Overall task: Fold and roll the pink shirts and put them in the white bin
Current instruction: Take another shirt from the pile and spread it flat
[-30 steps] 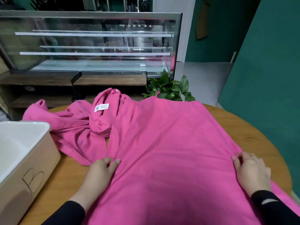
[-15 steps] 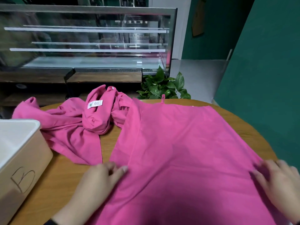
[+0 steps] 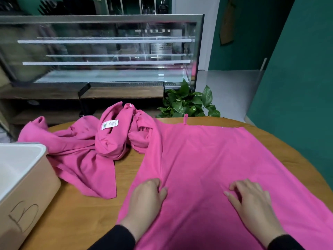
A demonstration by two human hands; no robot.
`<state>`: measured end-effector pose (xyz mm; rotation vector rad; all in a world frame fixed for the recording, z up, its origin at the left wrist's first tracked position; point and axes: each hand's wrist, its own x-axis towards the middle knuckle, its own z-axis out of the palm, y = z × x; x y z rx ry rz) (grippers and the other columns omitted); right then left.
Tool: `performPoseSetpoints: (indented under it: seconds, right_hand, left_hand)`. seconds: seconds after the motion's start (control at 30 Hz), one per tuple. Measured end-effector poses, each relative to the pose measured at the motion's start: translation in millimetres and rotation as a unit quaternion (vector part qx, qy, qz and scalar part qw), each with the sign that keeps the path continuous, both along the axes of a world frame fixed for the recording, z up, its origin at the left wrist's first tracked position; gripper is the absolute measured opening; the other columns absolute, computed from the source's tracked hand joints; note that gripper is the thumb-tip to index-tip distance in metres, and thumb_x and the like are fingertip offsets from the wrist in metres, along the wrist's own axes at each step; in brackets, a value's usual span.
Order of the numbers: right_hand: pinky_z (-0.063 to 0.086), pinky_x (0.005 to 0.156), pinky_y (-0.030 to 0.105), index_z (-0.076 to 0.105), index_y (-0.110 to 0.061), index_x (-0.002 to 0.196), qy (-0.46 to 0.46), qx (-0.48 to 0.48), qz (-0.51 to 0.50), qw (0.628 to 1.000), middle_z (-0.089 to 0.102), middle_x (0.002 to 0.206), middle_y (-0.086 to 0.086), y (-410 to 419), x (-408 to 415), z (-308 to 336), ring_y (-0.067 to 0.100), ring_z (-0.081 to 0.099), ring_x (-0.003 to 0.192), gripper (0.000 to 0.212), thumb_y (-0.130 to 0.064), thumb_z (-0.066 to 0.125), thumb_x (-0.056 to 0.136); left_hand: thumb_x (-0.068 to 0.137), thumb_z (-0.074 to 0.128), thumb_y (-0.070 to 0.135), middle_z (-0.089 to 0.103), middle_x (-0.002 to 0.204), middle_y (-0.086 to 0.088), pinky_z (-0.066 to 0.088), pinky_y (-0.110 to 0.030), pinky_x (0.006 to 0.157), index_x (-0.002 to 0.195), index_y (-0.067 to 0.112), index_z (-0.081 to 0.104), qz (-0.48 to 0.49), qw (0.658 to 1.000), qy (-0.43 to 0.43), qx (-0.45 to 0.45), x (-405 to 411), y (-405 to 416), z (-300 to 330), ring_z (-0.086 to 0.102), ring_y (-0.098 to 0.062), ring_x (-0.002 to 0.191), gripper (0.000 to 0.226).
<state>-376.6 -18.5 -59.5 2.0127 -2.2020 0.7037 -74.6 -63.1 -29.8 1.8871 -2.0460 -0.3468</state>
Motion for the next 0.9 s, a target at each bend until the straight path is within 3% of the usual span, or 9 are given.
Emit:
performPoseSetpoints:
  seconds: [0.13, 0.2, 0.3, 0.4, 0.53, 0.6, 0.73, 0.83, 0.9]
  right_hand:
    - [0.033, 0.063, 0.031, 0.052, -0.044, 0.090, 0.007, -0.022, 0.021, 1.000, 0.053, 0.084, -0.022, 34.5, -18.2, 1.0, 0.008, 0.049, 0.076, 0.049, -0.084, 0.025, 0.086]
    - [0.034, 0.059, 0.027, 0.050, -0.046, 0.092, 0.013, -0.030, 0.026, 0.999, 0.058, 0.081, -0.021, 51.7, -25.3, 1.4, 0.011, 0.055, 0.070, 0.049, -0.085, 0.021, 0.086]
    - [0.038, 0.059, 0.023, 0.050, -0.047, 0.093, 0.002, -0.029, 0.020, 0.999, 0.062, 0.076, -0.020, 65.9, -30.0, 7.0, 0.003, 0.050, 0.072, 0.050, -0.086, 0.020, 0.086]
    - [0.047, 0.055, 0.028, 0.054, -0.047, 0.086, -0.022, 0.005, 0.043, 0.999, 0.057, 0.073, -0.030, 56.3, -31.9, 19.3, -0.010, 0.050, 0.072, 0.048, -0.088, 0.029, 0.083]
    - [0.047, 0.082, 0.034, 0.064, -0.043, 0.091, -0.092, -0.002, 0.031, 0.995, 0.063, 0.094, -0.021, 15.9, -23.1, 31.0, 0.002, 0.061, 0.091, 0.035, -0.074, 0.051, 0.080]
    - [0.049, 0.086, 0.044, 0.068, -0.030, 0.103, -0.064, -0.016, -0.010, 0.998, 0.064, 0.103, -0.008, -10.3, -22.1, 30.8, 0.019, 0.060, 0.100, 0.037, -0.062, 0.057, 0.088]
    - [0.044, 0.091, 0.054, 0.067, -0.017, 0.121, -0.039, 0.013, -0.141, 0.989, 0.060, 0.122, 0.011, -51.5, -51.5, 30.8, 0.037, 0.053, 0.113, 0.033, -0.035, 0.063, 0.093]
    - [0.044, 0.092, 0.055, 0.062, -0.012, 0.128, -0.020, 0.055, -0.197, 0.979, 0.059, 0.122, 0.019, -68.4, -74.6, 28.7, 0.042, 0.053, 0.112, 0.043, -0.036, 0.065, 0.093]
    - [0.045, 0.086, 0.053, 0.066, -0.012, 0.118, 0.010, 0.055, -0.212, 0.976, 0.061, 0.112, 0.017, -73.1, -82.2, 24.4, 0.040, 0.055, 0.104, 0.037, -0.039, 0.067, 0.092]
  left_hand:
    - [0.085, 0.063, 0.055, 0.041, 0.057, -0.001, 0.026, -0.025, 0.061, 0.067, 0.020, 0.041, -0.021, 0.994, -0.012, 0.111, 5.9, 40.9, 9.9, 0.046, -0.011, 0.060, 0.045]
    - [0.079, 0.064, 0.059, 0.046, 0.055, 0.001, 0.029, -0.023, 0.057, 0.069, 0.038, 0.049, -0.029, 0.982, -0.006, 0.186, 10.6, 54.0, 20.5, 0.039, -0.008, 0.050, 0.028]
    - [0.080, 0.072, 0.057, 0.049, 0.047, 0.012, 0.035, -0.019, 0.049, 0.062, 0.027, 0.050, -0.026, 0.967, 0.120, 0.225, 15.6, 50.0, 35.3, 0.043, -0.002, 0.042, 0.041]
    - [0.092, 0.068, 0.042, 0.060, 0.053, -0.002, 0.042, -0.023, 0.043, 0.074, 0.017, 0.058, 0.002, 0.918, 0.327, 0.226, 11.4, 12.7, 48.9, 0.057, -0.017, 0.041, 0.032]
    - [0.098, 0.063, 0.033, 0.066, 0.069, -0.010, 0.043, -0.021, 0.036, 0.085, 0.008, 0.059, 0.073, 0.868, 0.435, 0.227, -9.2, -50.7, 57.1, 0.055, -0.017, 0.038, 0.028]
    - [0.098, 0.062, 0.033, 0.069, 0.071, -0.014, 0.039, -0.020, 0.035, 0.080, 0.008, 0.057, 0.063, 0.891, 0.388, 0.225, -15.3, -74.9, 49.4, 0.056, -0.019, 0.036, 0.031]
    - [0.085, 0.073, 0.043, 0.072, 0.062, -0.008, 0.054, -0.033, 0.055, 0.073, 0.006, 0.065, 0.038, 0.978, 0.141, 0.150, -13.4, -114.5, 31.4, 0.066, -0.026, 0.050, 0.039]
    - [0.079, 0.075, 0.051, 0.069, 0.068, -0.003, 0.054, -0.036, 0.066, 0.073, 0.013, 0.063, 0.022, 0.993, 0.039, 0.113, -18.7, -123.2, 27.0, 0.067, -0.027, 0.067, 0.040]
    - [0.082, 0.074, 0.049, 0.068, 0.079, -0.002, 0.050, -0.034, 0.068, 0.081, 0.018, 0.062, 0.009, 0.997, -0.011, 0.080, -26.4, -120.3, 21.0, 0.066, -0.027, 0.080, 0.033]
